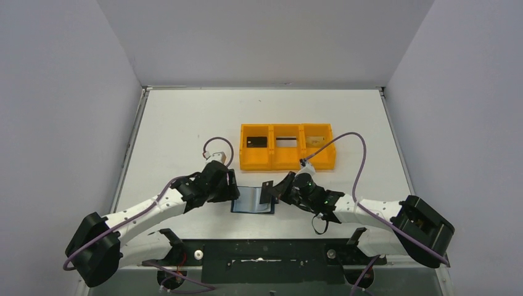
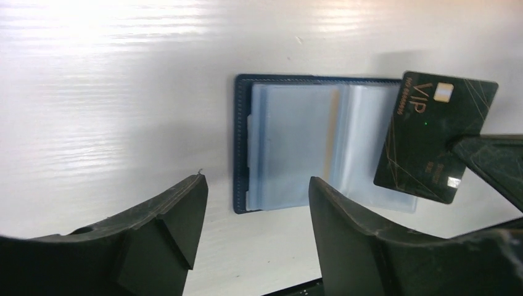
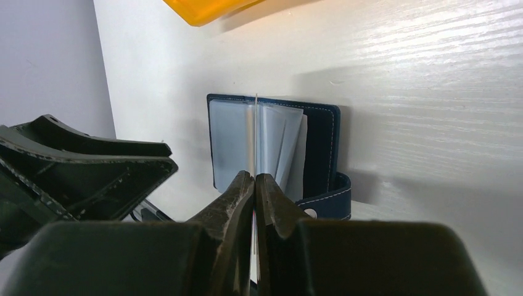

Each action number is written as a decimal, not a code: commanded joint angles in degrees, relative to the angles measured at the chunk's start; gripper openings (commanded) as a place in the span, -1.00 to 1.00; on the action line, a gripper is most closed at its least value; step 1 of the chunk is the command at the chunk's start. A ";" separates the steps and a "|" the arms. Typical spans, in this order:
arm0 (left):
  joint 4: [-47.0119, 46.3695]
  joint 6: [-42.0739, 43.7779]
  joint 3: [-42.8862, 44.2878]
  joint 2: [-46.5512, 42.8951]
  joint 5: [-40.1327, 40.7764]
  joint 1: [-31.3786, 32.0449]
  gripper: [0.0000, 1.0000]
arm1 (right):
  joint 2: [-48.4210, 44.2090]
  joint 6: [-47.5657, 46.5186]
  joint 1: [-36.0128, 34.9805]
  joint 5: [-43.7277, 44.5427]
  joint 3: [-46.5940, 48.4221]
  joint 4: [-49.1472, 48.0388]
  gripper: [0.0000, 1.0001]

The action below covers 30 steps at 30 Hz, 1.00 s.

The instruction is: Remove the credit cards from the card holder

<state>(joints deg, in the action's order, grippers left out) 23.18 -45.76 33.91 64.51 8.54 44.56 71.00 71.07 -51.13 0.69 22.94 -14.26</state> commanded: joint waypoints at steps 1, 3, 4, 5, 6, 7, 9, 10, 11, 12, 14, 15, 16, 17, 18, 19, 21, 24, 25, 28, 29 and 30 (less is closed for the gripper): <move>3.59 1.72 2.47 -3.87 3.04 -4.06 0.27 | -2.00 -2.38 -0.80 2.51 0.49 -3.75 -1.00; 4.07 2.69 2.30 -5.60 1.78 -6.91 0.31 | -2.17 -3.00 -1.11 2.84 0.92 -3.31 -1.00; 4.46 3.22 2.30 -6.49 0.95 -8.29 0.32 | -2.37 -3.29 -1.34 3.31 1.23 -2.79 -1.00; 4.95 3.79 2.49 -7.37 0.61 -9.61 0.33 | -2.59 -3.63 -1.52 3.80 1.53 -2.26 -1.00; 5.47 4.40 2.78 -8.25 0.53 -10.95 0.35 | -2.88 -4.03 -1.68 4.32 1.83 -1.78 -1.00; 6.08 4.97 3.13 -9.05 0.71 -12.02 0.37 | -3.19 -4.54 -1.93 4.91 2.18 -1.11 -1.00; 7.23 6.18 3.52 -10.73 1.27 -14.07 0.42 | -3.79 -5.67 -2.39 5.94 2.96 -0.03 -1.00; 7.51 6.68 4.23 -11.37 1.67 -14.59 0.43 | -3.99 -6.41 -2.58 6.31 3.31 0.36 -1.00; 7.76 6.95 5.10 -12.00 2.34 -14.88 0.45 | -4.15 -7.05 -2.67 6.53 3.60 0.65 -1.00; 7.90 6.78 5.39 -12.60 3.45 -15.01 0.46 | -4.20 -7.79 -2.84 6.74 3.82 0.69 -1.00; 7.35 7.82 5.79 -14.00 4.66 -15.02 0.50 | -4.45 -9.47 -3.05 6.94 4.33 0.58 -1.00; 7.44 8.33 6.30 -14.69 5.76 -15.02 0.57 | -4.54 -10.59 -3.21 7.08 4.72 0.54 -1.00; 7.57 9.02 6.85 -15.39 6.75 -15.02 0.78 | -4.65 -11.78 -3.38 7.31 5.26 0.81 -1.00; 7.57 10.02 7.34 -16.06 7.76 -15.02 0.81 | -4.91 -13.19 -3.51 7.78 5.84 1.20 -1.00; 7.51 11.07 7.65 -16.87 8.75 -15.02 0.81 | -5.05 -14.83 -3.70 8.35 6.54 1.69 -1.00; 7.27 11.99 7.66 -17.65 9.70 -15.02 0.82 | -5.20 -16.56 -3.97 9.34 7.26 2.32 -1.00; 6.75 13.63 6.88 -19.31 10.96 -15.07 0.82 | -5.41 -20.64 -4.34 11.47 9.18 3.99 -1.00; 4.74 13.38 5.15 -21.35 10.73 -15.02 0.83 | -5.62 -29.30 -4.80 14.45 12.48 5.53 -1.00; 3.56 13.41 4.51 -21.88 10.17 -15.02 0.83 | -5.54 -32.49 -4.92 15.59 13.55 5.71 -1.00; 2.82 14.22 4.20 -22.17 10.72 -15.02 0.84 | -4.41 -42.45 -5.03 17.32 16.39 5.50 -1.00; 3.24 14.55 4.60 -22.01 11.49 -15.00 0.84 | -3.71 -46.57 -5.03 17.16 17.42 5.53 -1.00; 3.61 14.82 4.88 -21.86 12.48 -15.02 0.84 | -2.81 -50.81 -5.03 16.24 18.55 5.44 -1.00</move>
<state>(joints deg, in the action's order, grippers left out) 29.74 -33.32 37.91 42.81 17.87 29.82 67.59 39.00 -55.61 13.10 36.29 -7.57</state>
